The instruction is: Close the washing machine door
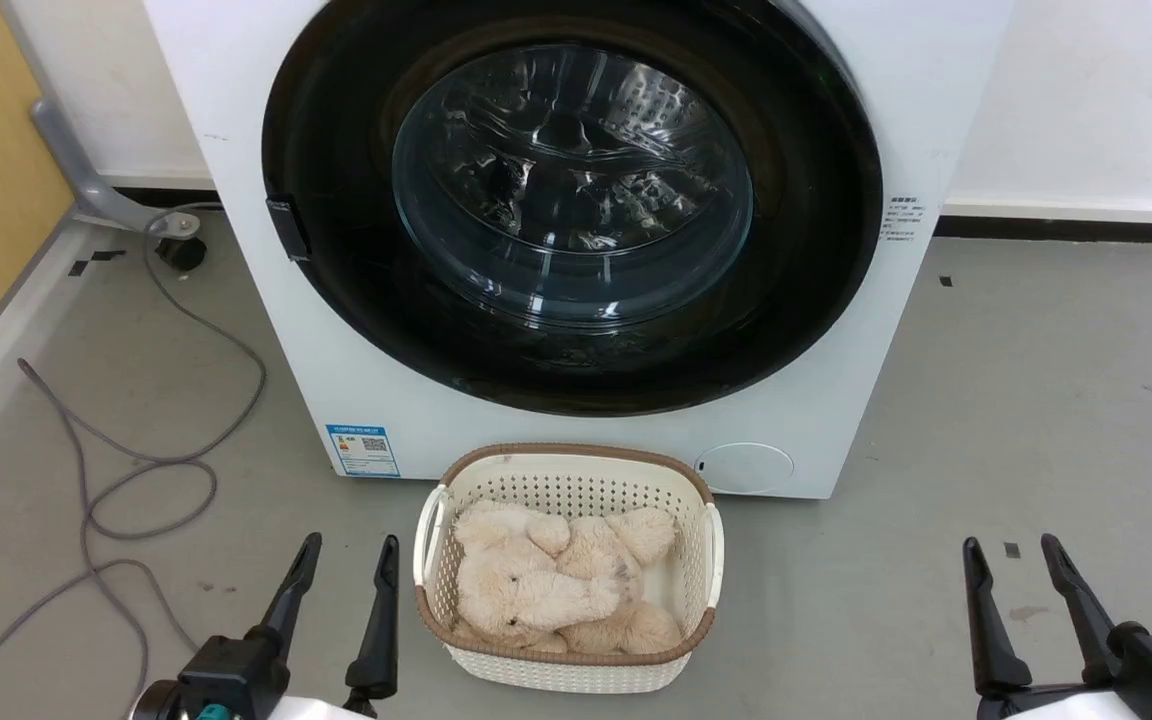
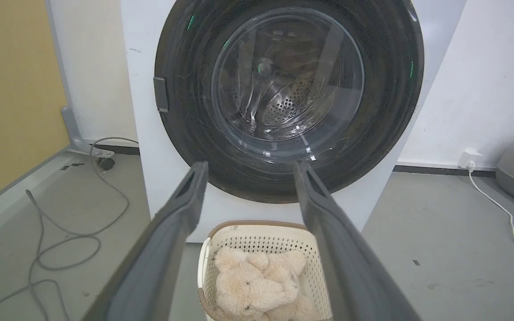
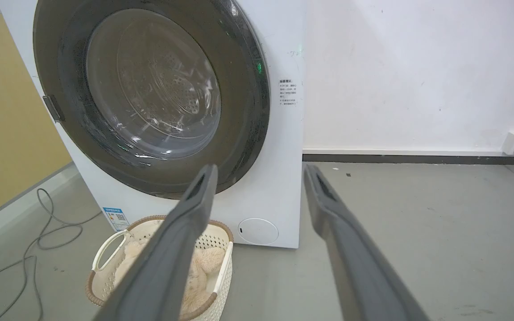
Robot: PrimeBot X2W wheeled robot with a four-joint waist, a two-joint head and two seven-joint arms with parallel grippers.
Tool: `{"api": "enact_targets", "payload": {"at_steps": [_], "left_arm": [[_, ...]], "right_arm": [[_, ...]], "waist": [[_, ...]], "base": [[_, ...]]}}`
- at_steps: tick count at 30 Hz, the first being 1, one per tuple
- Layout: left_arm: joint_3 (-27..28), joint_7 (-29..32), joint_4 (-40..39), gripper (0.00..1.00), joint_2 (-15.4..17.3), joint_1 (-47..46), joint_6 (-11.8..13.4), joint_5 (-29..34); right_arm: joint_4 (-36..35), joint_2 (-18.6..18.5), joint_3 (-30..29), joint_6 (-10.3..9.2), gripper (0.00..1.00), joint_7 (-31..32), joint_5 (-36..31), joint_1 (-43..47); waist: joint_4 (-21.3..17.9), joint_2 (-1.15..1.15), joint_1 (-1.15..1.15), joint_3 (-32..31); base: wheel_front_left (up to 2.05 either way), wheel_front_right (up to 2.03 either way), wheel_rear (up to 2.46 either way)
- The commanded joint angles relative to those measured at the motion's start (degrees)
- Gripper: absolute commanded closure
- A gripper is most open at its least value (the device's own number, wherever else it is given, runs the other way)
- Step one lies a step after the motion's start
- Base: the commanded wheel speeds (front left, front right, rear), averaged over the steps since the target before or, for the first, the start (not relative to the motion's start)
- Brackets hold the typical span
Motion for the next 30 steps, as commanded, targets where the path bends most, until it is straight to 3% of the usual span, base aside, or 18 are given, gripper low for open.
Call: {"api": "enact_targets", "payload": {"at_steps": [1, 16, 17, 30], "left_arm": [[-0.2, -0.3, 0.1, 0.0, -0.1, 0.6, 0.1, 0.6], [-0.1, -0.3, 0.9, 0.0, -0.1, 0.3, 1.0, 1.1], [-0.2, 0.0, 0.8, 1.0, -0.1, 0.0, 0.9, 0.9], [-0.2, 1.2, 0.3, 1.0, -0.1, -0.2, 1.4, 1.6]], "right_arm": [[-0.3, 0.3, 0.1, -0.04, 0.0, -0.5, 0.6, 0.6], [-0.1, 0.3, 1.2, -0.04, 0.0, -0.6, 0.4, 0.4], [0.0, 0.1, 1.2, 0.0, 1.0, -0.4, 0.5, 0.0], [-0.5, 0.1, 1.5, 0.0, 1.0, 0.7, 0.0, -0.3]], "waist": [[0.0, 0.0, 0.01, -0.1], [0.0, 0.0, 0.01, 0.0], [0.0, 0.0, 0.01, 0.0], [-0.1, 0.0, 0.01, 0.1]], "base": [[0.0, 0.0, 0.0], [0.0, 0.0, 0.0], [0.0, 0.0, 0.0], [0.0, 0.0, 0.0]]}}
